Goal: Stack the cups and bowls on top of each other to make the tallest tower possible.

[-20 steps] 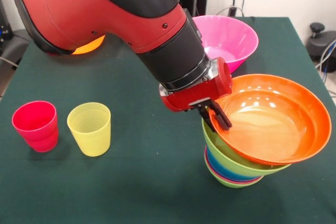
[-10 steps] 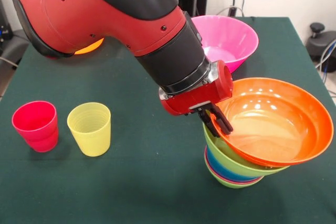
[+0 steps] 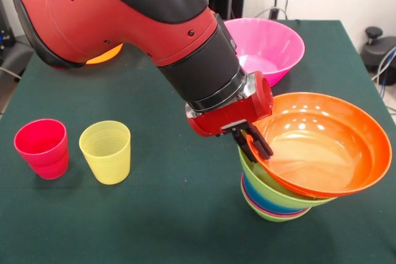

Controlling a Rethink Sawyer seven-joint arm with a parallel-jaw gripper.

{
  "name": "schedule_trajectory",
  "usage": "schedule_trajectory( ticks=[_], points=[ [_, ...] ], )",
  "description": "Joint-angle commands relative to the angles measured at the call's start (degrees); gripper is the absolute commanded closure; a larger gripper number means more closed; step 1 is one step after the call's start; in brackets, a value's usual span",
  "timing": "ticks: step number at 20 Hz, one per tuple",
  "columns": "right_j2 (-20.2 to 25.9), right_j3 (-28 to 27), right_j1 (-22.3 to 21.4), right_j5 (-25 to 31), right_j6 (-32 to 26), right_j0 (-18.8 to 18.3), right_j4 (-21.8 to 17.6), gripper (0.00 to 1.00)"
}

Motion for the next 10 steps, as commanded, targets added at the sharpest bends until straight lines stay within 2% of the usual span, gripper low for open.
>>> schedule_trajectory(
  ticks=[1,10],
  points=[
    [-0.4,-3.9,0.1,4.4,-16.5,-0.4,-3.2,1.00],
    [-0.8,-3.4,-0.8,5.5,-16.0,-0.6,-3.3,1.00]
  ],
)
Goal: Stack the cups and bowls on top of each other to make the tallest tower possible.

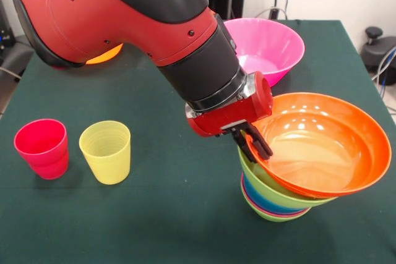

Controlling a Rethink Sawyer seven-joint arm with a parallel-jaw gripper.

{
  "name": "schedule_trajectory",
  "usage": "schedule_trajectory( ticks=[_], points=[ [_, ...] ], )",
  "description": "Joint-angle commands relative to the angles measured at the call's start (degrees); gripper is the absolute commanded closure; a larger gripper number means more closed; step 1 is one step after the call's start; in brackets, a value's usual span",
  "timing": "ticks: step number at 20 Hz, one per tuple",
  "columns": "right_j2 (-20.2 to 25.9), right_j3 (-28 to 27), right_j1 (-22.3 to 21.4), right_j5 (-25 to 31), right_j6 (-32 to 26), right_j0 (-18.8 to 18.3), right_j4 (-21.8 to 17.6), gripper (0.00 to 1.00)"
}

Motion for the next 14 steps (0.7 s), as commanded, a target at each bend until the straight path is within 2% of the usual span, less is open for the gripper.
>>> schedule_trajectory(
  ticks=[1,14],
  points=[
    [-0.9,-3.4,-0.9,5.7,-16.0,-0.6,-3.1,1.00],
    [-1.2,-4.5,-1.4,8.0,-16.0,-0.4,-2.9,1.00]
  ],
)
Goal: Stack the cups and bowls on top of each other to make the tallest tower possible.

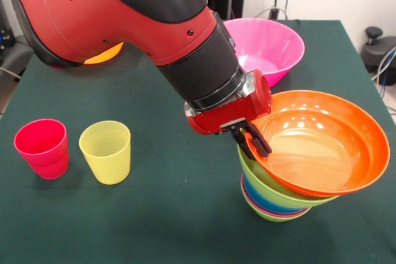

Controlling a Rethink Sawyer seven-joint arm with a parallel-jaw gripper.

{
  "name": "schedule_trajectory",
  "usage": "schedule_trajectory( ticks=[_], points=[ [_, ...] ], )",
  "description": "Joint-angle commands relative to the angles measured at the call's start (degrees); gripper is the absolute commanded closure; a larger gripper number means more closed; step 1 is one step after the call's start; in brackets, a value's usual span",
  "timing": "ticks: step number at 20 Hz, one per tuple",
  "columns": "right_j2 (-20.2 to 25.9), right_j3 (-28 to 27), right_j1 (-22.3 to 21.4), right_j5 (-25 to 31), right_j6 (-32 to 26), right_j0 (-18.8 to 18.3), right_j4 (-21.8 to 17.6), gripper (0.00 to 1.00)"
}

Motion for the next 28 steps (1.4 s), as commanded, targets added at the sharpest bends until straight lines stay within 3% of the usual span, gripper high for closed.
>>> schedule_trajectory(
  ticks=[1,28],
  points=[
    [-1.2,-4.2,-1.5,6.7,-16.0,-0.5,-3.0,1.00],
    [-1.1,-5.3,-1.7,8.7,-17.0,-0.9,-3.8,1.00]
  ],
)
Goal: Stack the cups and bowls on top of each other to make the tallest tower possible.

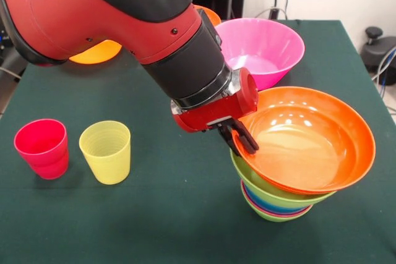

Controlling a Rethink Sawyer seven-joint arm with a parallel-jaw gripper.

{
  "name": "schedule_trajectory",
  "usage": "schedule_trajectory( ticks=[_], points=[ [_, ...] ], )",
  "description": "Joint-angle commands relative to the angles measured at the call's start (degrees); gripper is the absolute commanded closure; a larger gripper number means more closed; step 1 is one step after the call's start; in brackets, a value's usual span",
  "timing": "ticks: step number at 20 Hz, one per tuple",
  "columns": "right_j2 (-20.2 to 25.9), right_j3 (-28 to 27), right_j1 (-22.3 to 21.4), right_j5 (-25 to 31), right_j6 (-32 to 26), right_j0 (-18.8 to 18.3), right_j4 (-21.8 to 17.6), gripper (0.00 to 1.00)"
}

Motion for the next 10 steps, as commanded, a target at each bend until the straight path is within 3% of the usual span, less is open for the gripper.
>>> schedule_trajectory(
  ticks=[1,10],
  points=[
    [-1.1,-3.8,-1.5,5.4,-17.1,-0.3,-3.5,1.00],
    [-0.9,-4.5,-1.1,5.2,-17.6,-0.2,-3.7,1.00]
  ],
)
